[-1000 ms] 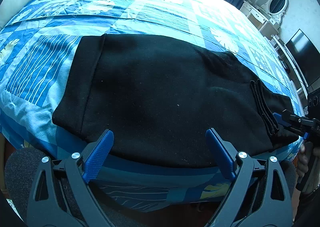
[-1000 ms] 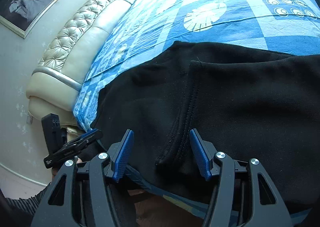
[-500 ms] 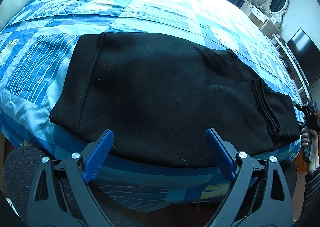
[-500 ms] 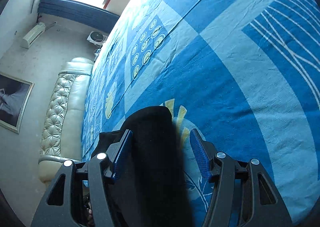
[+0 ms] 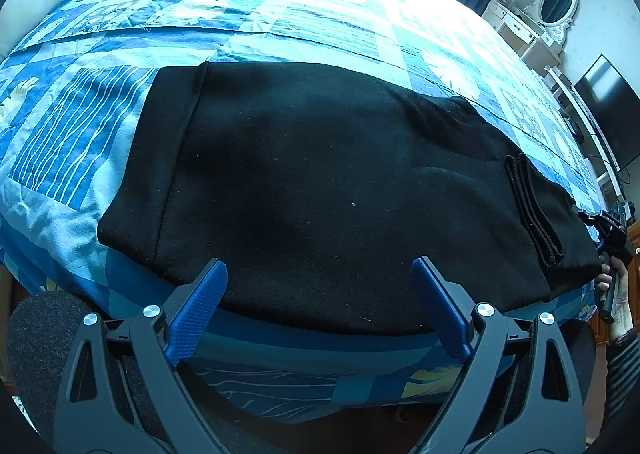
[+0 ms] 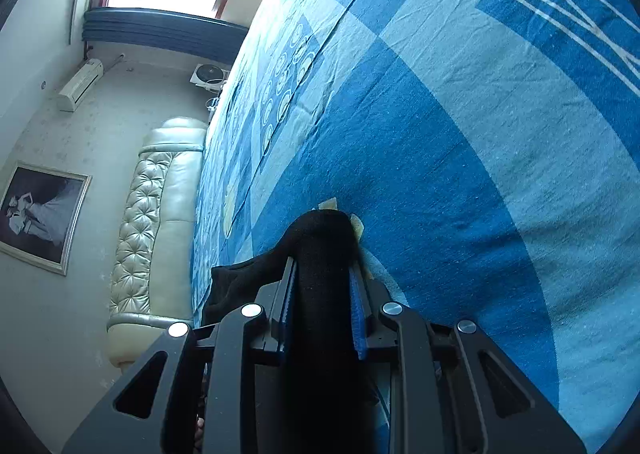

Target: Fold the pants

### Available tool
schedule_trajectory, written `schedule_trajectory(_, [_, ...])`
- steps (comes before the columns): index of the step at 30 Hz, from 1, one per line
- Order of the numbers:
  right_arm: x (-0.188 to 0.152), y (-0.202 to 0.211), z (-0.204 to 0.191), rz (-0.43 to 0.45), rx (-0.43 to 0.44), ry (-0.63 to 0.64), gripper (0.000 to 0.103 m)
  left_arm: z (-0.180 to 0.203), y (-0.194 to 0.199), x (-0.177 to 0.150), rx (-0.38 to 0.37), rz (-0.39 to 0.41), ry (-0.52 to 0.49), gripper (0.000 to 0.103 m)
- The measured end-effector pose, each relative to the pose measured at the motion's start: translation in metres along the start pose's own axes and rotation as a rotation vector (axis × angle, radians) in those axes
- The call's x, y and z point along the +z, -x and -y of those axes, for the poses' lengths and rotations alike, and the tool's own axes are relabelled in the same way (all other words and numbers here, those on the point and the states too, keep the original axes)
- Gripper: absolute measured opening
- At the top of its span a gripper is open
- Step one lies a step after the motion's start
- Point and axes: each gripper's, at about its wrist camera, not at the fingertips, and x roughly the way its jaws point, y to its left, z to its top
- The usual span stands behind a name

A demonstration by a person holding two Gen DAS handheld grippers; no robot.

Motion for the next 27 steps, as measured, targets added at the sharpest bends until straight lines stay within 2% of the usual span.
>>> schedule_trajectory(5, [-0.006, 0.008, 0.005, 0.001, 0.073, -0.050, 0.030, 0.001, 0.000, 0.000, 0.000, 0.000, -0.006, 0.093])
schedule_trajectory(13, [-0.036, 0.026, 0.006, -0.100, 0.063, -0.003, 0.039, -0.001, 0.000, -0.001, -0.007, 0.000, -0.001, 0.093])
schedule_trajectory(20, [-0.054, 0.038, 0.015, -0.140, 0.117, 0.002, 0.042, 0.000, 0.001, -0.002, -0.006, 0.000, -0.005, 0.093])
schedule_trajectory(22, [-0.056, 0.038, 0.015, -0.128, 0.111, 0.014, 0.039, 0.000, 0.000, -0.003, -0.004, 0.000, -0.008, 0.093])
schedule_trajectory(27, [-0.057, 0.033, 0.011, -0.119, 0.034, 0.055, 0.023, 0.001, -0.001, -0.003, -0.001, 0.000, -0.012, 0.093])
